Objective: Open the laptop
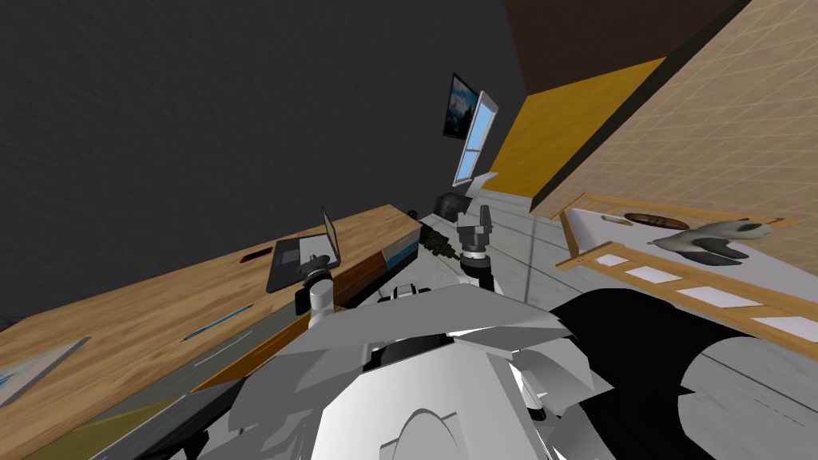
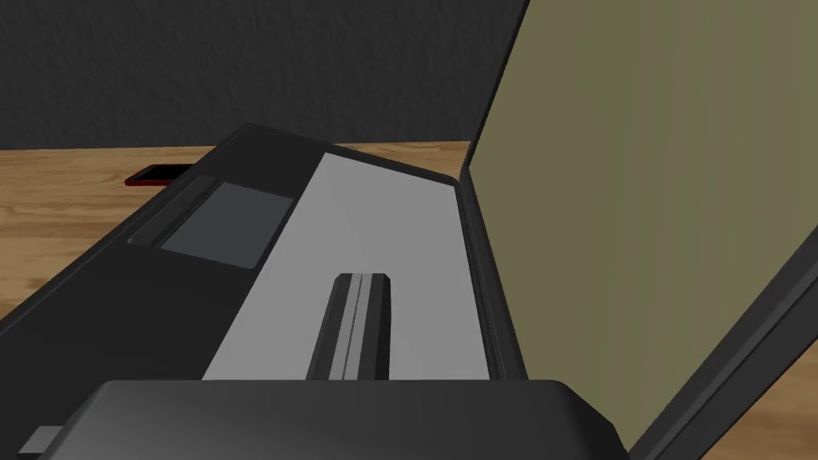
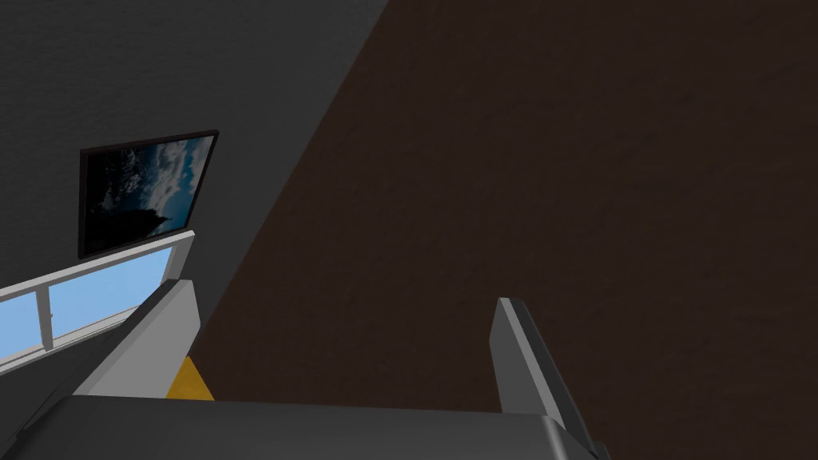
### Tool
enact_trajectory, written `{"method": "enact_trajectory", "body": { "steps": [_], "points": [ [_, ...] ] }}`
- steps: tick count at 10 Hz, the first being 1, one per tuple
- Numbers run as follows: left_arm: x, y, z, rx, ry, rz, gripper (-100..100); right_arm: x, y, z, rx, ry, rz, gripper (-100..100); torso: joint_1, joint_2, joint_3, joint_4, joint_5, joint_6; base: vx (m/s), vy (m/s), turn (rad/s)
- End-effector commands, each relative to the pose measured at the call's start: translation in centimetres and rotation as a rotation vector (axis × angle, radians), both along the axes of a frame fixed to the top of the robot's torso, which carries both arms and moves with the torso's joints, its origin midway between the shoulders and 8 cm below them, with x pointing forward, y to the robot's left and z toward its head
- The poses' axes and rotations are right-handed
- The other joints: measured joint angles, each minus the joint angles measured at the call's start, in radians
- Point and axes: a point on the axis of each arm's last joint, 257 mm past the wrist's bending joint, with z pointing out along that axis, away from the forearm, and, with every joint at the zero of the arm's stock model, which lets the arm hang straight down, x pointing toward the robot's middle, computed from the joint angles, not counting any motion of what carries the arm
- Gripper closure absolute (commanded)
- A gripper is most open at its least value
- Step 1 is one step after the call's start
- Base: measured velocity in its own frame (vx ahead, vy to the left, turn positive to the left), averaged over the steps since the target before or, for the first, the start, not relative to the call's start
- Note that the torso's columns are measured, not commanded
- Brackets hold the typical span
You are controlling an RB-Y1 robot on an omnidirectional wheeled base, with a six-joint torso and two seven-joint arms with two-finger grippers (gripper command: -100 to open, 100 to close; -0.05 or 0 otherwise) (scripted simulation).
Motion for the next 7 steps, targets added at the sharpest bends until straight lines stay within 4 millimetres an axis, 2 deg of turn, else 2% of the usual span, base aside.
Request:
{"method": "enact_trajectory", "body": {
  "steps": [1, 3, 4, 5, 7],
  "points": [
    [-1.0, 0.4, -0.6, -0.087, -0.060, 0.032, 100, 0.0, 0.0, 0.0, 0.000, 0.000, 0.000, 0, 0.001, 0.000, 0.000, 0.000, 0.000, 0.000, -0.048, 0.079, -0.114],
    [-1.8, 0.7, -1.1, -0.152, -0.104, 0.058, 100, 0.0, 0.0, 0.0, 0.000, 0.000, 0.000, 0, 0.002, 0.001, 0.001, 0.000, 0.001, 0.000, -0.052, 0.078, -0.122],
    [-1.5, 0.6, -0.9, -0.129, -0.087, 0.047, 100, 0.0, 0.0, 0.0, 0.000, 0.000, 0.000, 0, 0.002, 0.002, 0.001, 0.000, 0.001, 0.000, -0.026, 0.037, -0.021],
    [-1.5, 1.8, 0.1, -0.090, -0.088, 0.045, -100, 0.0, 0.0, 0.0, 0.000, 0.000, 0.000, 0, 0.000, 0.000, 0.000, 0.000, 0.000, 0.000, 0.000, 0.000, 0.000],
    [-1.4, 3.1, 1.3, -0.033, -0.079, 0.038, -100, 0.0, 0.0, 0.0, 0.000, 0.000, 0.000, 0, 0.000, 0.000, 0.000, 0.000, 0.000, 0.000, 0.006, -0.015, -0.009]
  ]
}}
